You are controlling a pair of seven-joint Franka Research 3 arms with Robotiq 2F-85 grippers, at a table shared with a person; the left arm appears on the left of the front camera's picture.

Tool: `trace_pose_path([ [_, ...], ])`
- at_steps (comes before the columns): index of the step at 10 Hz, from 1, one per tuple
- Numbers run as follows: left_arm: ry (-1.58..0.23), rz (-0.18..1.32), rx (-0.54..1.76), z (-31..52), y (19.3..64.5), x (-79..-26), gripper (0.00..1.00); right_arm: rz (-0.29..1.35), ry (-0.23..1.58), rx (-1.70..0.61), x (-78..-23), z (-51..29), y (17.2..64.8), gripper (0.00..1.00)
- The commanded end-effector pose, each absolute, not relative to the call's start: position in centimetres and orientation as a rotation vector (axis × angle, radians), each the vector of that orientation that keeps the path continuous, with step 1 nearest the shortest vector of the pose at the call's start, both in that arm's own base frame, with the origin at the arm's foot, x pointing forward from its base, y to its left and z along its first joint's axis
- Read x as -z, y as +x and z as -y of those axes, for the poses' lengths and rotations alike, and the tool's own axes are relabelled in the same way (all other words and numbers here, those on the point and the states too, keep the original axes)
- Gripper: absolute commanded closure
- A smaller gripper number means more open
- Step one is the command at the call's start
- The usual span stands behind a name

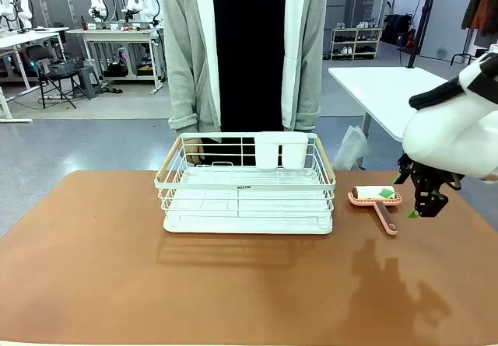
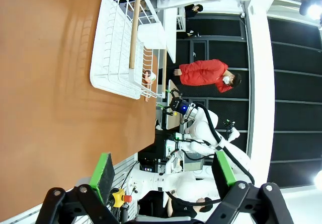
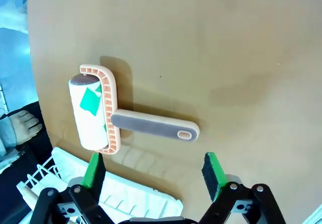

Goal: Clean the table.
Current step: Place the Lint Roller down when the Dish drying rack is positioned in the middle of the table.

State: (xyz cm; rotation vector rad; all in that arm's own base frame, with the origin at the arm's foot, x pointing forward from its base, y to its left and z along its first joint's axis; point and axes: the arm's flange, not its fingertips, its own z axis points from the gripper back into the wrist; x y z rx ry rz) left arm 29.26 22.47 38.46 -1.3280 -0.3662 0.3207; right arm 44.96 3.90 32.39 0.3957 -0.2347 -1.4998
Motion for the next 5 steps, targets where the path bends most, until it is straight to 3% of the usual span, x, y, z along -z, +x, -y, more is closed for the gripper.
trace_pose_path([
  [1,-1.346,0.391,-0.301,-22.8,29.1,-38.4,0.00,0.211,0.376,1.536,-34.6,-5.7,44.9,0.00],
  [5,-1.346,0.391,-0.301,-22.8,29.1,-38.4,0.00,0.227,0.394,1.505,-33.3,-4.3,44.8,0.00],
])
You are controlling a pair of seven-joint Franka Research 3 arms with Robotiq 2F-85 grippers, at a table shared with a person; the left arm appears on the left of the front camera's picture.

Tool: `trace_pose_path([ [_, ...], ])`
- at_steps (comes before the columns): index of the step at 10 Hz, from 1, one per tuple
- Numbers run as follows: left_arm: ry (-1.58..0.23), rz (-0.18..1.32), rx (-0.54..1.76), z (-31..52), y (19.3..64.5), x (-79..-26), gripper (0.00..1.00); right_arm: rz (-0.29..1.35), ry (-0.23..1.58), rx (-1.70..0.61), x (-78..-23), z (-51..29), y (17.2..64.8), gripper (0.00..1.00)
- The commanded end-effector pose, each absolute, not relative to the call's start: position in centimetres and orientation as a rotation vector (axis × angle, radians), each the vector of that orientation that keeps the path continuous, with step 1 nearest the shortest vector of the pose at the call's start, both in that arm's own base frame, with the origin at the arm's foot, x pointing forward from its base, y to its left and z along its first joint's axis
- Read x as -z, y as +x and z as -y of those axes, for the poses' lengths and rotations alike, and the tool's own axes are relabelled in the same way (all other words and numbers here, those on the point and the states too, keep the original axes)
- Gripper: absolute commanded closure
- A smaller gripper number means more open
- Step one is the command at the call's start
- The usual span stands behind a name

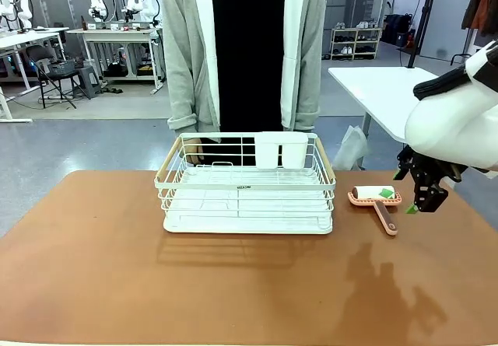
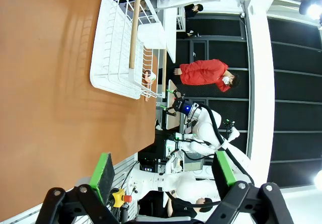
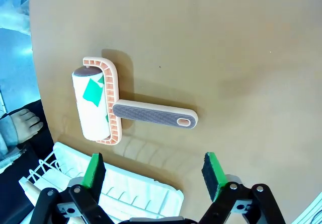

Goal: Clean the table.
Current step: Place the Lint Roller down when the Dish drying rack is positioned in the middle of the table.

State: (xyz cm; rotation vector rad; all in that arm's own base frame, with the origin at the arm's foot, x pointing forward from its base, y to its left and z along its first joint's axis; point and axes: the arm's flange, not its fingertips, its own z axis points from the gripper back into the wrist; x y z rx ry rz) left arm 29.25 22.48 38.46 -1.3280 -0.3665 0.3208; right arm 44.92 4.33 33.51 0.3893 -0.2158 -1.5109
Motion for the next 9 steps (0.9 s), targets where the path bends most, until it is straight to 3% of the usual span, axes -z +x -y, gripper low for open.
trace_pose_path([
  [1,-1.346,0.391,-0.301,-22.79,29.11,-38.44,0.00,0.227,0.394,1.505,-33.26,-4.26,44.78,0.00],
  [9,-1.346,0.391,-0.301,-22.79,29.11,-38.44,0.00,0.227,0.394,1.505,-33.26,-4.26,44.78,0.00],
])
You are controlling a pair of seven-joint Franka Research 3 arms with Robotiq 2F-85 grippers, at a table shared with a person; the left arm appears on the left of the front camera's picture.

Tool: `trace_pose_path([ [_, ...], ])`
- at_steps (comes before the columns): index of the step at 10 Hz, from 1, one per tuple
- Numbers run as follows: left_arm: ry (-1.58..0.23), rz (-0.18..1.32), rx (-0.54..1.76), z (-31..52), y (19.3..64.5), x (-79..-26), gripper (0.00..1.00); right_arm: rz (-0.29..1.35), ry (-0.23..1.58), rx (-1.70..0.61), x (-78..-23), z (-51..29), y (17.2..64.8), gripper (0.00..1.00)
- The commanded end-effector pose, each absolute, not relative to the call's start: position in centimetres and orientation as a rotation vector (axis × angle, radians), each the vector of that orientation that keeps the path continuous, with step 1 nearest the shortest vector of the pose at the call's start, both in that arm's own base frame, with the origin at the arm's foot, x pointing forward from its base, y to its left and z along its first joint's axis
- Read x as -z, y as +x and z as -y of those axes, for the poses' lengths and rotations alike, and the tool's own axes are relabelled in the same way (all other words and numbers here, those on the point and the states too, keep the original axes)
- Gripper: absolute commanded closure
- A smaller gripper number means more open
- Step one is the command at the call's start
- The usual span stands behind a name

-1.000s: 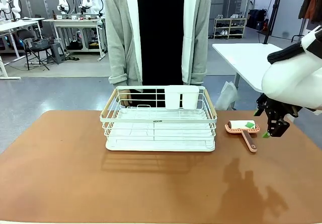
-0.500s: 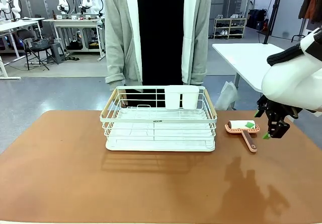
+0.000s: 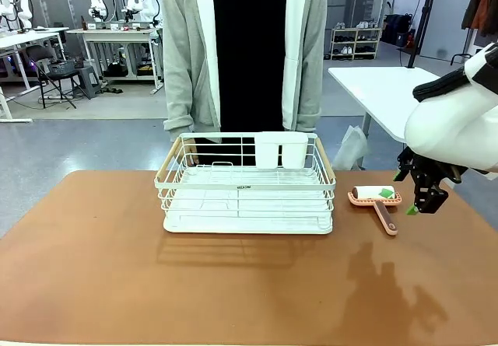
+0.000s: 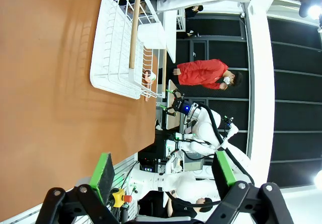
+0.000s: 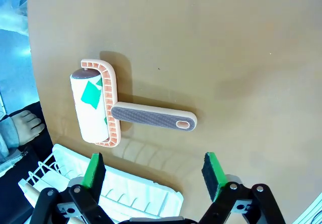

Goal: Clean the table.
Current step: Place the Lint Roller down when the Dish drying rack is positioned in the middle of the table.

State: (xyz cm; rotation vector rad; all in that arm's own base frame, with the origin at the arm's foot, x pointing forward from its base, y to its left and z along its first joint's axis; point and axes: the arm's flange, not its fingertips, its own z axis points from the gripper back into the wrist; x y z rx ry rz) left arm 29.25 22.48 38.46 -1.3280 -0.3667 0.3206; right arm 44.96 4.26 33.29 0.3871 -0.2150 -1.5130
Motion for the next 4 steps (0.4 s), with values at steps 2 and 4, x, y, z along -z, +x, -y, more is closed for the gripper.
trace_pose_path([
  [2,-1.346,0.391,-0.301,-22.79,29.11,-38.44,0.00,0.227,0.394,1.505,-33.26,-4.26,44.78,0.00],
  [4,-1.346,0.391,-0.301,-22.79,29.11,-38.44,0.00,0.227,0.394,1.505,-33.26,-4.26,44.78,0.00],
])
